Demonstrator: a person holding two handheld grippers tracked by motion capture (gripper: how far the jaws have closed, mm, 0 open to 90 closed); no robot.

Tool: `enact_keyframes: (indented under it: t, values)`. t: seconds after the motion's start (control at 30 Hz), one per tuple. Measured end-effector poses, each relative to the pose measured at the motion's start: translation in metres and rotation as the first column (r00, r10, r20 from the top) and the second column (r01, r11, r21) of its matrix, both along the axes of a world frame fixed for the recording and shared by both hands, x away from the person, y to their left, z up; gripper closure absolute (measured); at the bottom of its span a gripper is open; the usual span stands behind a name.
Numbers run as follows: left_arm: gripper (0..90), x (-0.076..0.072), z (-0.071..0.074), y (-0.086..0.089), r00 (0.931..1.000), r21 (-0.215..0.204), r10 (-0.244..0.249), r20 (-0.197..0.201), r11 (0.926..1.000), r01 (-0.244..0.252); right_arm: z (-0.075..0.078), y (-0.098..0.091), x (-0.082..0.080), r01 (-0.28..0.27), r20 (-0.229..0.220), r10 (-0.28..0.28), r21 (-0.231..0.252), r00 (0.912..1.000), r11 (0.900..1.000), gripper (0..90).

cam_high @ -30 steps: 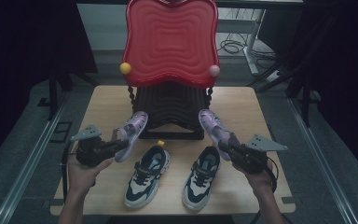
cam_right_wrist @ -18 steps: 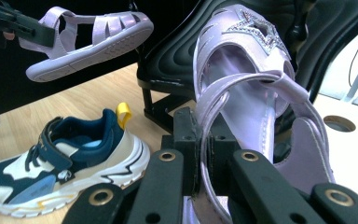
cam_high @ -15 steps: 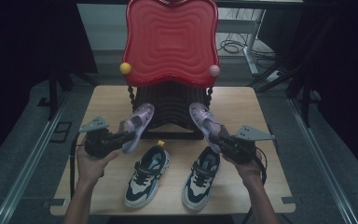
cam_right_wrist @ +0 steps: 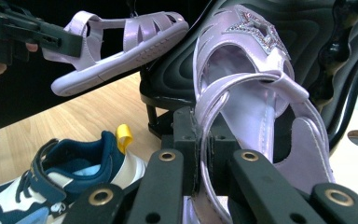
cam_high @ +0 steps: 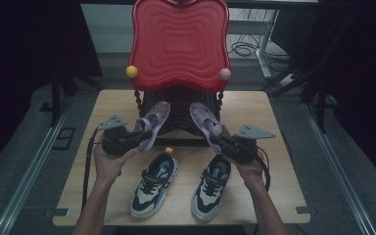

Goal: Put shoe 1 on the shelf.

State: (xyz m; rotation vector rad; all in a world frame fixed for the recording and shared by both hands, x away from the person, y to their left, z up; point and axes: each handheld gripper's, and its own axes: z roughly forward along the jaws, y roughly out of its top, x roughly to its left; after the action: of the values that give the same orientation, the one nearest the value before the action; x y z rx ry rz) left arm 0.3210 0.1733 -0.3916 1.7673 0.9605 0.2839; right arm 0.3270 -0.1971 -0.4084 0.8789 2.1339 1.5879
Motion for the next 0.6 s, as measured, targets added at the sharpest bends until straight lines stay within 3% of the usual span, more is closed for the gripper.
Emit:
enact_keyframes:
  t: [0.6]
  values:
    - [86.9,0.013,0.002,-0.008,0.9998,0.011,0.007,0.019,0.9999,-0.007,0.004,0.020,0.016,0.028,0.013,-0.028,0.007,0.9995,0.9996,85.4]
